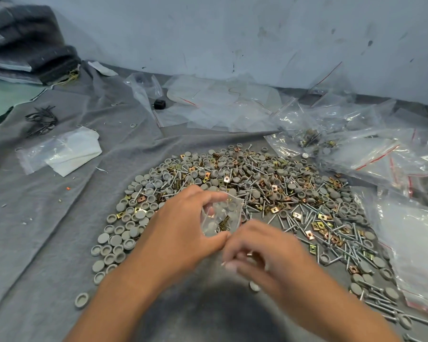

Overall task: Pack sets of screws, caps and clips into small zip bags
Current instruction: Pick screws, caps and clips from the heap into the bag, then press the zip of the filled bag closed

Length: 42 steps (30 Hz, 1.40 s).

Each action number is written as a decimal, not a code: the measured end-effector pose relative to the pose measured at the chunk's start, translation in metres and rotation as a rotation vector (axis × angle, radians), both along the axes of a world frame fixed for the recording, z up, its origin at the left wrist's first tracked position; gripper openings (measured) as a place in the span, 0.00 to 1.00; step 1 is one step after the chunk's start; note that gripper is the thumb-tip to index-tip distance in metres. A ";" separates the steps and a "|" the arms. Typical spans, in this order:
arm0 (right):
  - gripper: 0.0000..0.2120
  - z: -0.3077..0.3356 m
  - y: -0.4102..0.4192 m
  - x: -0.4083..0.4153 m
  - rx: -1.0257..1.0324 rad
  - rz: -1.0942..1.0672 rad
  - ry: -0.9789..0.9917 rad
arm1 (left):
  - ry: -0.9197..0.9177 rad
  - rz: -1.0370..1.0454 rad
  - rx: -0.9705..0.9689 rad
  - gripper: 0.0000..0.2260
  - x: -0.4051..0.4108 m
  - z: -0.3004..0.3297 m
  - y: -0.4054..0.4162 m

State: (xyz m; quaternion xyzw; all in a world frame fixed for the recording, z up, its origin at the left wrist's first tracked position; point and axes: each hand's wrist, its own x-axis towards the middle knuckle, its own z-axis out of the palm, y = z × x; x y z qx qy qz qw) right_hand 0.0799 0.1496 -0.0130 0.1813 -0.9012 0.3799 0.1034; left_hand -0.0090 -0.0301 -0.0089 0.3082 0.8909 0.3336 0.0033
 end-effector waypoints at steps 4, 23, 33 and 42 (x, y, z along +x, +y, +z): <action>0.04 0.008 0.003 -0.012 -0.052 -0.196 0.247 | -0.008 -0.016 -0.005 0.29 -0.001 -0.004 0.001; 0.08 -0.003 0.039 -0.025 0.101 -0.271 0.273 | 0.140 -0.119 0.095 0.19 0.008 0.007 0.003; 0.10 0.011 0.036 -0.012 -0.478 -0.321 0.261 | 0.186 0.031 0.548 0.08 0.003 0.015 -0.002; 0.14 0.010 0.033 -0.011 -0.739 -0.306 0.263 | -0.117 -0.006 0.935 0.16 0.007 0.016 0.010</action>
